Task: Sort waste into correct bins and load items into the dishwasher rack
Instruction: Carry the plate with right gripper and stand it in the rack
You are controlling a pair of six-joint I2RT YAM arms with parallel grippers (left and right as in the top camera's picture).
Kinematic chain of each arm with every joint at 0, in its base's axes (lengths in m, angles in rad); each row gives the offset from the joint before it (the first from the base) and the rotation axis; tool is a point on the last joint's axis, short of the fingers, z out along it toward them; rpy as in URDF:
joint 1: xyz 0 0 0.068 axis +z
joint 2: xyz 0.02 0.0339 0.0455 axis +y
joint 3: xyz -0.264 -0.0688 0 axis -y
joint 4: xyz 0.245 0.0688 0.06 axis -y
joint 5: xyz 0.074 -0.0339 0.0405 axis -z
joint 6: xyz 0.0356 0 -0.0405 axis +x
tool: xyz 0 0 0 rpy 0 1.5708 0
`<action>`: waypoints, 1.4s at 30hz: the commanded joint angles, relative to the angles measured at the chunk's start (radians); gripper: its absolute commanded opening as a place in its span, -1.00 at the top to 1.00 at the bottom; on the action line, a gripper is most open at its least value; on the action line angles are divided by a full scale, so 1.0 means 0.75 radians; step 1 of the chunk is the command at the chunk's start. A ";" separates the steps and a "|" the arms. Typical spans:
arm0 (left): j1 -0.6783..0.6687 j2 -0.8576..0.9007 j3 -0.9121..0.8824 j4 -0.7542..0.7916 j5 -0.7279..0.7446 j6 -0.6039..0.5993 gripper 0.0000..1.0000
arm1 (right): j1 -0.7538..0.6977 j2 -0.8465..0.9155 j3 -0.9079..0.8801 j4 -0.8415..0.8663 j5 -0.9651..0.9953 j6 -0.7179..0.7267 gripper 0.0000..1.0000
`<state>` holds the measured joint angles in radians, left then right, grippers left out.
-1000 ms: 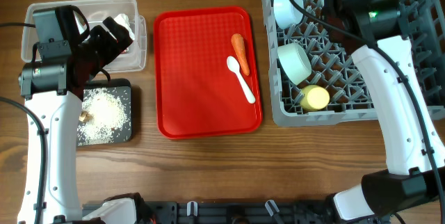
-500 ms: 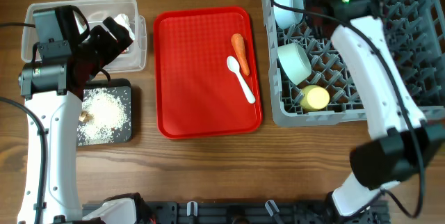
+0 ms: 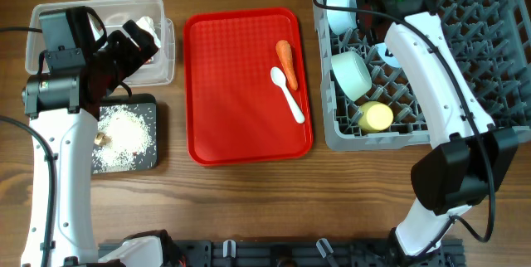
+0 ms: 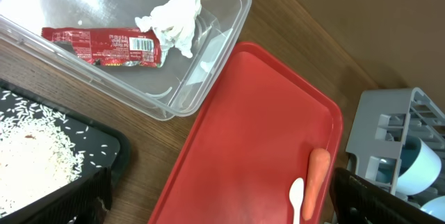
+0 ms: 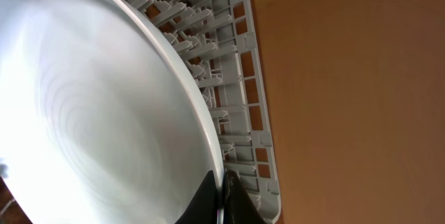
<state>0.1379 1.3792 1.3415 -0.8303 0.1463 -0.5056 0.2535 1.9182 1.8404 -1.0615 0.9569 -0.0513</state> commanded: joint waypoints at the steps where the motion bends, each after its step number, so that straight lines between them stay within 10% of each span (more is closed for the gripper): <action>1: 0.006 0.004 0.010 0.003 -0.013 0.016 -1.00 | 0.010 0.019 0.004 0.004 -0.062 -0.001 0.91; 3: 0.006 0.004 0.010 0.003 -0.013 0.016 -1.00 | 0.010 0.019 0.004 0.006 -0.062 -0.002 0.85; 7: 0.006 0.004 0.010 0.003 -0.013 0.016 -1.00 | 0.011 0.019 0.004 0.020 -0.099 0.003 -0.38; 13: 0.006 0.004 0.010 0.003 -0.013 0.016 -1.00 | 0.012 0.018 0.005 0.076 -0.278 0.003 -0.74; 24: 0.006 0.004 0.010 0.003 -0.013 0.016 -1.00 | 0.044 -0.053 0.009 0.118 -0.433 0.039 -0.94; 33: 0.006 0.004 0.010 0.003 -0.013 0.016 -1.00 | 0.152 -0.268 0.012 0.176 -1.597 0.021 -0.99; 42: 0.006 0.004 0.010 0.003 -0.013 0.016 -1.00 | 0.201 -0.232 -0.181 0.074 -1.697 0.011 -0.86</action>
<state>0.1379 1.3792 1.3415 -0.8303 0.1459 -0.5060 0.3805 1.7107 1.7973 -1.0012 -0.2302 -0.0456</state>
